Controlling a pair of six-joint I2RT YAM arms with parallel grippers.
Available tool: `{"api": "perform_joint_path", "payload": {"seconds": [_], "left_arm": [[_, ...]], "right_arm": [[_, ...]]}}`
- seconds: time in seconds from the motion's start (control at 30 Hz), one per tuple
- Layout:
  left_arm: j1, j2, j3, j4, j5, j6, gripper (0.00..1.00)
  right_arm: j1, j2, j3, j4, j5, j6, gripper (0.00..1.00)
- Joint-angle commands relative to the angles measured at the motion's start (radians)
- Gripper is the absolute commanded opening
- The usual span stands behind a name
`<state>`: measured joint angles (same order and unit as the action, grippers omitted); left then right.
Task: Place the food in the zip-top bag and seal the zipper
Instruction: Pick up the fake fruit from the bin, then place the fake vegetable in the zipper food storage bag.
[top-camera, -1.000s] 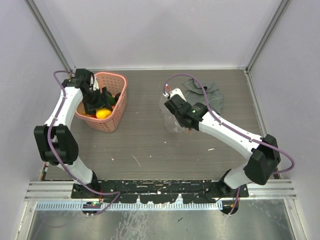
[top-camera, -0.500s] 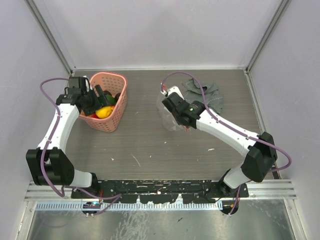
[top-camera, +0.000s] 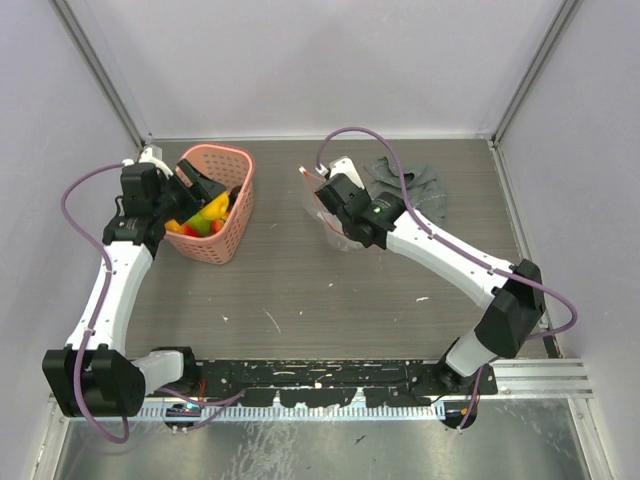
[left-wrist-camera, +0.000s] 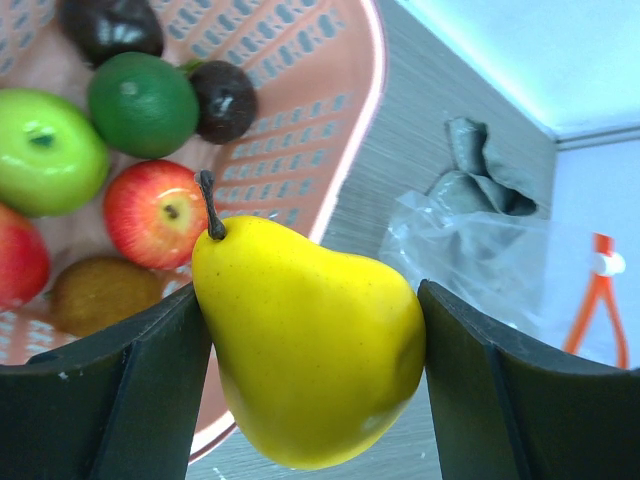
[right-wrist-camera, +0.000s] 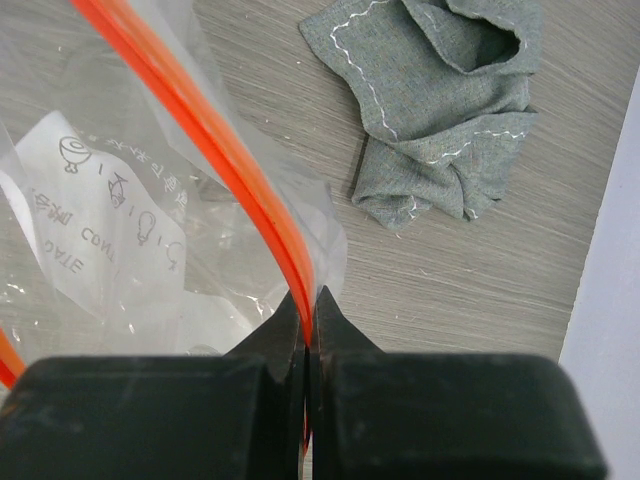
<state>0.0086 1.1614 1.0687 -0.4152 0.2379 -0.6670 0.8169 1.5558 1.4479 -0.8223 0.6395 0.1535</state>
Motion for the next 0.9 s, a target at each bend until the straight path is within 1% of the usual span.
{"api": "perform_joint_path", "payload": {"seconds": [0.0, 0.23, 0.37, 0.57, 0.87], "left_arm": [[-0.007, -0.032, -0.005, 0.120, 0.121, -0.053, 0.30], [-0.076, -0.058, -0.013, 0.166, 0.178, -0.093, 0.30], [-0.135, -0.067, -0.040, 0.229, 0.195, -0.138, 0.30], [-0.227, -0.072, -0.093, 0.337, 0.171, -0.205, 0.30], [-0.332, -0.035, -0.165, 0.537, 0.168, -0.317, 0.29]], "right_arm": [[0.011, 0.011, 0.065, 0.003, 0.054, 0.050, 0.00], [0.031, 0.070, 0.121, -0.040, 0.097, 0.091, 0.00], [0.039, 0.095, 0.140, -0.056, 0.137, 0.130, 0.00], [0.077, 0.146, 0.175, -0.084, 0.261, 0.173, 0.00], [0.112, 0.171, 0.193, -0.058, 0.262, 0.213, 0.00]]}}
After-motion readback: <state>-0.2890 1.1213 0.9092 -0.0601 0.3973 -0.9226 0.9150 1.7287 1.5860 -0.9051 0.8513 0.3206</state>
